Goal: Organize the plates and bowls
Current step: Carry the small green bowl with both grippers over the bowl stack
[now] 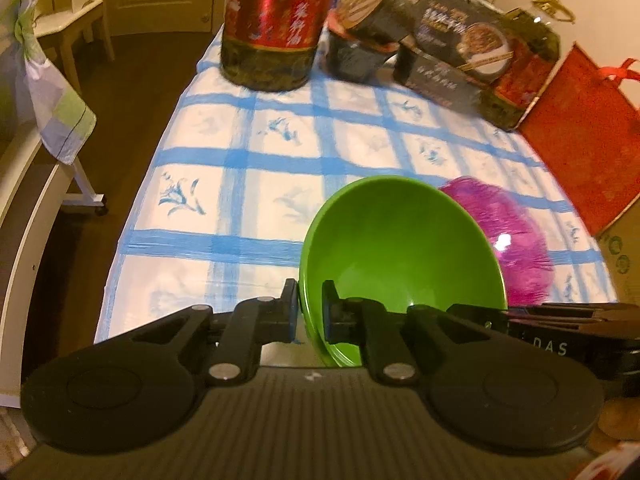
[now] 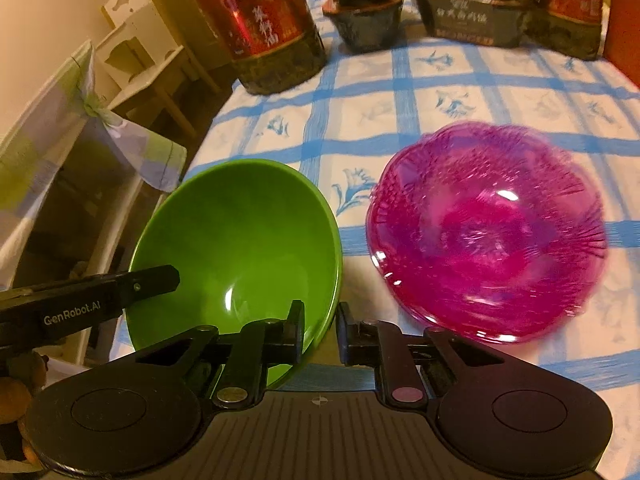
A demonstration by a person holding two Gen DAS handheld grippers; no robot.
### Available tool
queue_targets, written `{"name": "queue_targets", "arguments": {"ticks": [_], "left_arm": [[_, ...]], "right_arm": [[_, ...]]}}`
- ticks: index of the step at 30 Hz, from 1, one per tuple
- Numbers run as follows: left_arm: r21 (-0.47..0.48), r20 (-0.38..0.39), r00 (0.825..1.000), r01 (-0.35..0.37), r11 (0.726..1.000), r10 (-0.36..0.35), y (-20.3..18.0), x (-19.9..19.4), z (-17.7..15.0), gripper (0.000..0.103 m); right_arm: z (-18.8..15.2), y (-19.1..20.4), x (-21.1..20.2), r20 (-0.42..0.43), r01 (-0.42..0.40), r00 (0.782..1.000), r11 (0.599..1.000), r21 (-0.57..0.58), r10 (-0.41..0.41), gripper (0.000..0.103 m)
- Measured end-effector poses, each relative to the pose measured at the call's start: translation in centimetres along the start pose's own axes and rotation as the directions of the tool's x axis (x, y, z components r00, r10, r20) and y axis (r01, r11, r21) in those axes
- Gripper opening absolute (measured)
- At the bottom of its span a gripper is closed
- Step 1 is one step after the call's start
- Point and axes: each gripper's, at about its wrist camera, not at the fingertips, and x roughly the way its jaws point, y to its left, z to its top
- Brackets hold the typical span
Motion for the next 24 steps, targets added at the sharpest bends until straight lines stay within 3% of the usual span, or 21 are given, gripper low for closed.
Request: {"name": "queue_targets", "arguments": {"ticks": [12,24], "left_arm": [[0.056,0.033,0.995,0.092,0.994,-0.094,-7.6,-6.2,-3.2,0.010],[0.054,0.021,0.985,0.168,0.984,-0.169,-13.0,-11.2,-11.4,0.010]], "right_arm": [[-4.5,-2.3,-10.6,0.102,0.061,0.993,0.997,0.037,-0.065,0.016],[-13.3,-5.3,-18.7,0.131,0.077,0.987,0.993,0.087,-0.088,0.016]]}}
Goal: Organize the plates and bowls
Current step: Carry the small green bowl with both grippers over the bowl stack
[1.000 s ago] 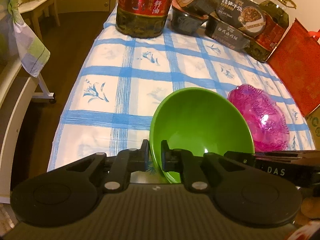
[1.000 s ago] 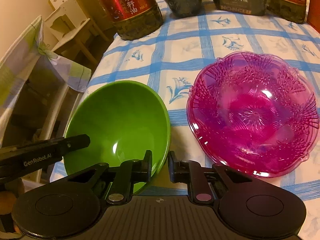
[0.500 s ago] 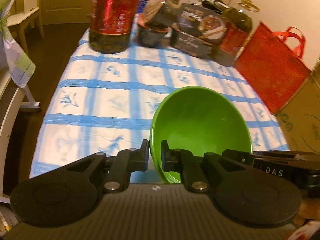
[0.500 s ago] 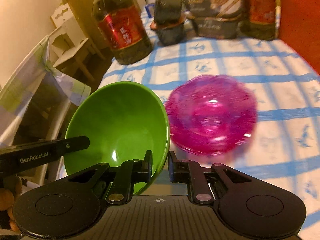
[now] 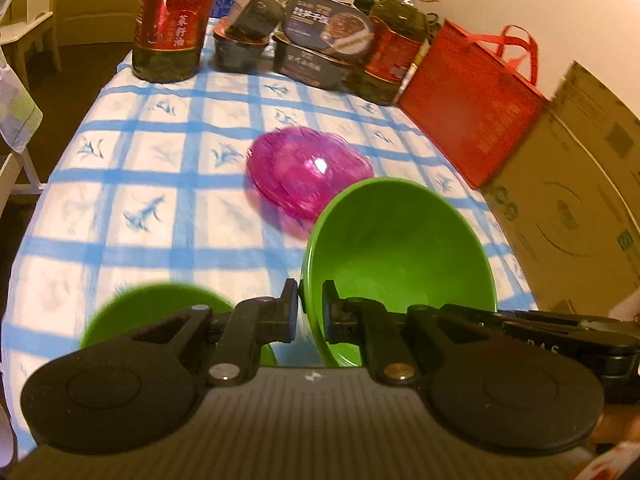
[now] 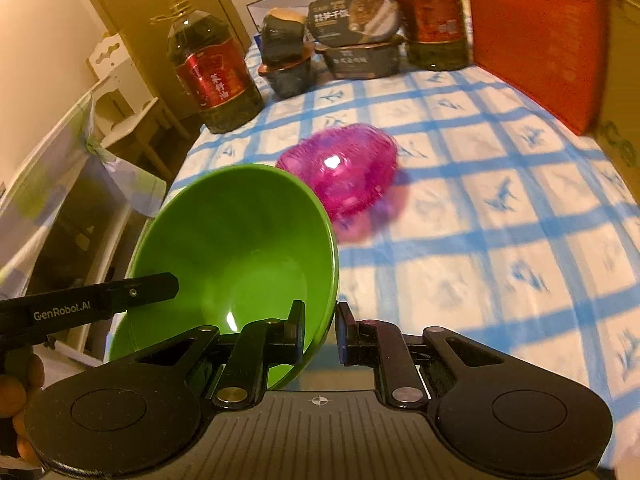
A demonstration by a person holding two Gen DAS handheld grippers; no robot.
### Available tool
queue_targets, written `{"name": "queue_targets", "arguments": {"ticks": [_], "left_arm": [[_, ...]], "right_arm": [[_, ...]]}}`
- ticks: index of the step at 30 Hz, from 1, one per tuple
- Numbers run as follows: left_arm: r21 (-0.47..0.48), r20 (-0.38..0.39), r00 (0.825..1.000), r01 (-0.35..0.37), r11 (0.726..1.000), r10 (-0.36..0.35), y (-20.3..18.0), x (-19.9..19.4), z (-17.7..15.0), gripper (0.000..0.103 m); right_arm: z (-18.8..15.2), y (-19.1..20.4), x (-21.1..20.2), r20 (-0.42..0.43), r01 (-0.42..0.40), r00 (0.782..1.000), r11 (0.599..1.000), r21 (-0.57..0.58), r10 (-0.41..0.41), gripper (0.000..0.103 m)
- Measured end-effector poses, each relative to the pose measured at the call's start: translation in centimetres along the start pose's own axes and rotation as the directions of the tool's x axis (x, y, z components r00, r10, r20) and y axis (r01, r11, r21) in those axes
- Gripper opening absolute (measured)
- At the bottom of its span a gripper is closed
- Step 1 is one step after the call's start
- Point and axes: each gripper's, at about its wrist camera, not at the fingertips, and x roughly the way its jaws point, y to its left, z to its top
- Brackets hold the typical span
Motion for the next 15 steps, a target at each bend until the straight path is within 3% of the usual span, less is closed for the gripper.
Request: {"name": "queue_targets", "arguments": {"ticks": [15], "left_arm": [[-0.031,-0.024,1.000,-0.013,0.999,0.013,-1.9,-4.4,-8.9,0.010]], "right_arm": [[-9.6,-1.0,-3.6,-0.079,-0.021,0.997,1.000,-0.001,0.021,0.016]]}}
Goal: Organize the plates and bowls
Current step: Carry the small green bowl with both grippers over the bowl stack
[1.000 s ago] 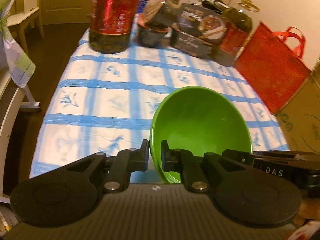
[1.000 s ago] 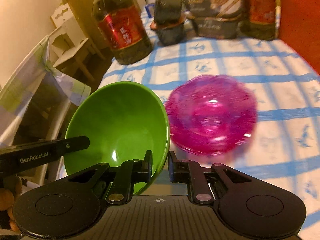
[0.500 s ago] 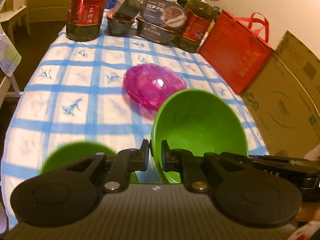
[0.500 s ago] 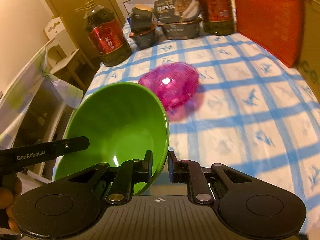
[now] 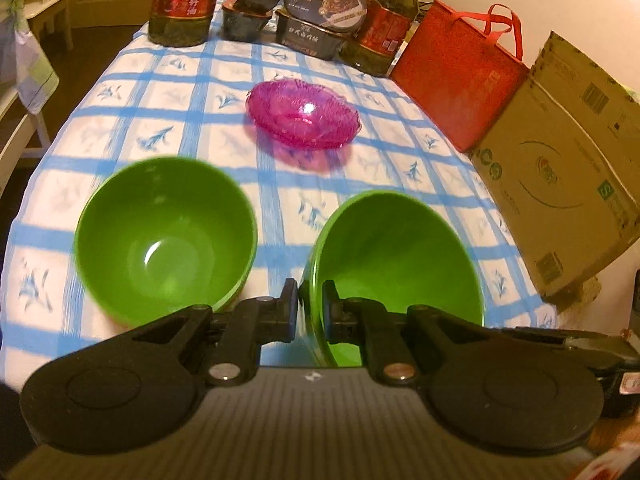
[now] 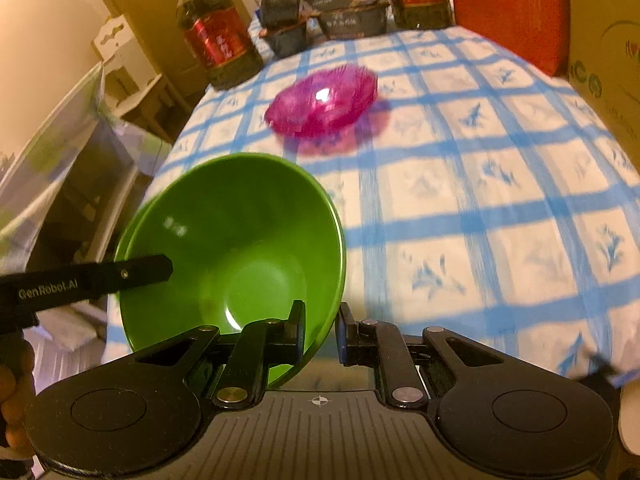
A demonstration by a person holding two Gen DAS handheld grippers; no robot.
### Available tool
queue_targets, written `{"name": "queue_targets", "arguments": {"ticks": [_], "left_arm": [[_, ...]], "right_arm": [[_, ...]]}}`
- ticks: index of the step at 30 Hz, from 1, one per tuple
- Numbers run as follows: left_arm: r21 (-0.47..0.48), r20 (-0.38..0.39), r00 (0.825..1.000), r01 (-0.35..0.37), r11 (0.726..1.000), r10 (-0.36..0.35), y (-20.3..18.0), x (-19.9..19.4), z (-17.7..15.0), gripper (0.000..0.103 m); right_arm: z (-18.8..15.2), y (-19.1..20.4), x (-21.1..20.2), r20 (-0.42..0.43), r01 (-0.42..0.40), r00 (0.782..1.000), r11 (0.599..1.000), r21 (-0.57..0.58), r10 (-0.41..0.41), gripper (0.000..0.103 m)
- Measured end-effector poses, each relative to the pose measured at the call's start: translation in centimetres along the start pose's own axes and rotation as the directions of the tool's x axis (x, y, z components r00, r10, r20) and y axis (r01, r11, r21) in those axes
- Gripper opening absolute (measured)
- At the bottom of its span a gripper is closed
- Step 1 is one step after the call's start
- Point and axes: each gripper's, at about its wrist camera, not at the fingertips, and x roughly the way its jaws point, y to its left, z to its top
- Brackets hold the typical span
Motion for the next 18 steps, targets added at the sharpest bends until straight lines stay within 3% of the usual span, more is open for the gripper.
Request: {"name": "queue_targets", "arguments": {"ticks": [7,18], "left_arm": [[-0.033,-0.006,1.000,-0.002,0.999,0.002,0.8,-1.5,-2.5,0.010],[-0.065,0.014,1.000,-0.005,0.998,0.006,1.5,-3.3,-3.8,0.010]], "right_arm": [[-2.8,0.6,-0.4,-0.032,-0.017,0.999,1.000,-0.015,0.017,0.016],[-3.1,2.1,-1.7,-0.010,-0.022,1.000,0.998,-0.055,0.021,0.016]]}}
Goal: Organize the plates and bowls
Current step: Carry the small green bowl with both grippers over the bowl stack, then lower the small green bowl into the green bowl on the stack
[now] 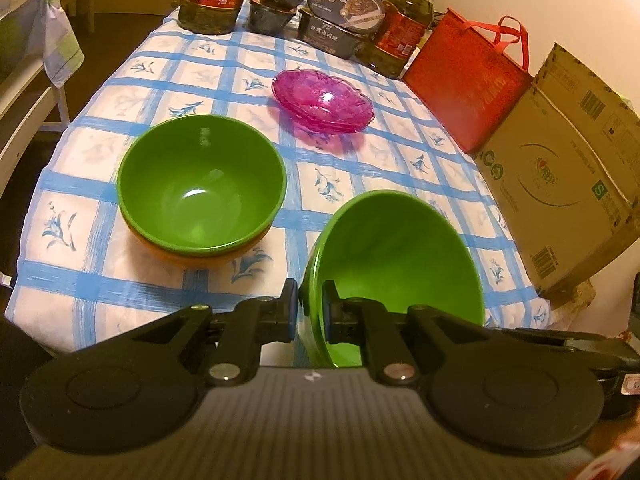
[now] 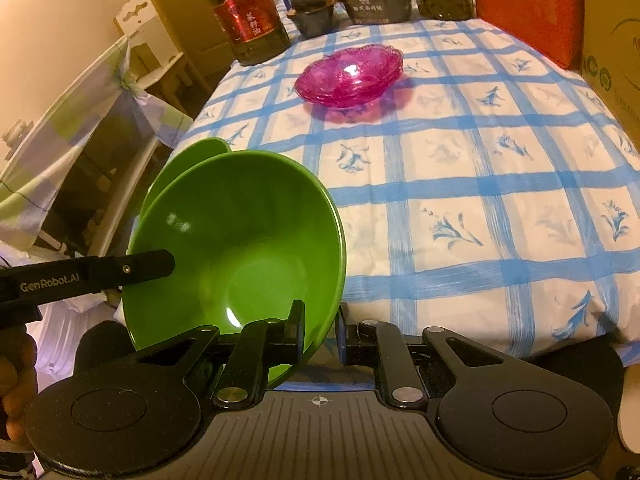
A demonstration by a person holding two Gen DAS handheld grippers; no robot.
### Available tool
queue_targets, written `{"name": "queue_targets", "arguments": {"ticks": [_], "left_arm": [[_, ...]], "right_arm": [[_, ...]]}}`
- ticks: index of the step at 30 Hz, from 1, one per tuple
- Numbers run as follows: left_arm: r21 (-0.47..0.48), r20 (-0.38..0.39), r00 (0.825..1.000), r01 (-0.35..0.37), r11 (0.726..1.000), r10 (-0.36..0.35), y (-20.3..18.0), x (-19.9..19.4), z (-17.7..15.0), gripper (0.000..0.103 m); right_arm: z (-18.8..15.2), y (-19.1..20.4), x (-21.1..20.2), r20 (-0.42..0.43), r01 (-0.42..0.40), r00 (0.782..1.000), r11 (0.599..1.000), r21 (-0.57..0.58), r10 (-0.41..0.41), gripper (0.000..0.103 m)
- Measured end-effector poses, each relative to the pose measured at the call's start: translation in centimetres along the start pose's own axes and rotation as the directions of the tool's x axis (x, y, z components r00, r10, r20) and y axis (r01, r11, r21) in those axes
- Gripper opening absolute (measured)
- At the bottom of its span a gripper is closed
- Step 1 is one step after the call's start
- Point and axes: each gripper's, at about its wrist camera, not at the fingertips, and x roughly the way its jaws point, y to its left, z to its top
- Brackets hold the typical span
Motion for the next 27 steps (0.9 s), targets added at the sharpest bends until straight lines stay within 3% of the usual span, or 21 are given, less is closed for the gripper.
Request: {"name": "queue_targets", "arguments": {"ticks": [27], "left_arm": [[-0.100,0.107,0.994,-0.021,0.995,0.032,3.4,-4.1,1.5,0.010]], "right_arm": [[3.4,5.6,-0.4,0.039,-0.044,0.998,0.987,-0.156,0.051,0.016]]}}
